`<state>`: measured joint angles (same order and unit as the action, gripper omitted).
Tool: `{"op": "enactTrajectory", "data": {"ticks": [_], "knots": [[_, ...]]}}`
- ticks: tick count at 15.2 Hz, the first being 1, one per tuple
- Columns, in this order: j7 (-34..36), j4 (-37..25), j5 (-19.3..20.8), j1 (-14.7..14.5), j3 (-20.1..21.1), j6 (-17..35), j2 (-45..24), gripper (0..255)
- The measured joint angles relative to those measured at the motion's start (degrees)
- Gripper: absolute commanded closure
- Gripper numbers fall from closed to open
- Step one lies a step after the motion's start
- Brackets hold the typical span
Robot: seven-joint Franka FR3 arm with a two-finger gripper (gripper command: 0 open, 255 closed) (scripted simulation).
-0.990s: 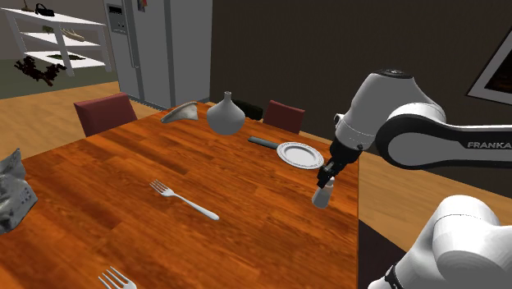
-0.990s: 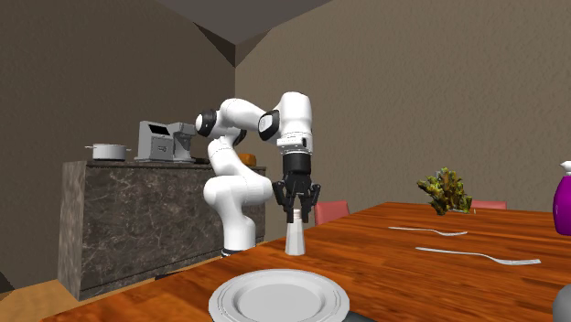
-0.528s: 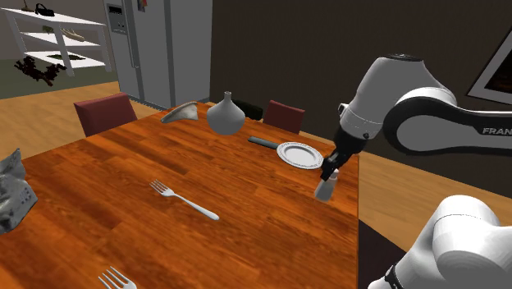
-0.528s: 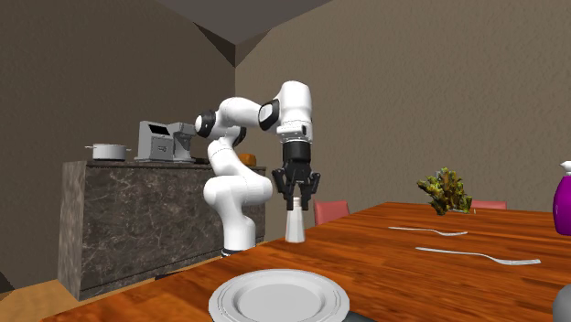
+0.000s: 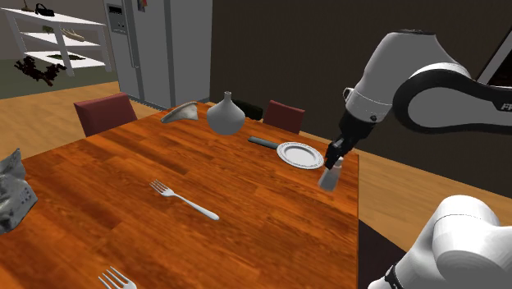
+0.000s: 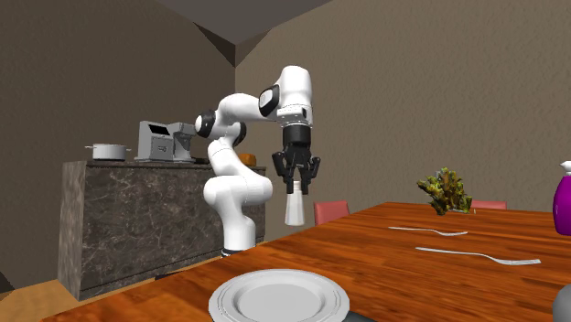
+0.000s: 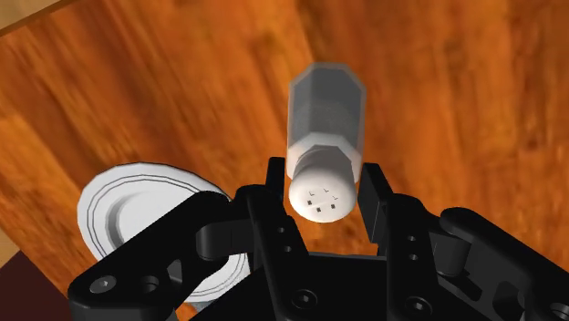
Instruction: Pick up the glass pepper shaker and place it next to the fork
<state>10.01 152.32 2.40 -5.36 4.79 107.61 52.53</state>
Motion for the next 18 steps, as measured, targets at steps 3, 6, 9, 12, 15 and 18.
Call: {"op": "enactTrajectory", "data": {"ticks": [3, 6, 9, 12, 15, 18], "knots": [[-0.16, -2.01, 0.02, 0.03, -0.06, -2.08, 0.08, 255], [-0.46, -4.68, 0.14, 0.17, -0.25, -4.26, -0.4, 255], [-0.61, -7.38, 0.15, 0.23, -0.29, -6.48, -0.85, 255], [-0.67, -9.96, 0.11, 0.24, -0.22, -8.72, -1.2, 255], [-0.87, -12.54, 0.2, 0.36, -0.32, -10.47, -2.03, 255], [-1.05, -15.54, 0.24, 0.43, -0.36, -12.72, -2.77, 255]]}}
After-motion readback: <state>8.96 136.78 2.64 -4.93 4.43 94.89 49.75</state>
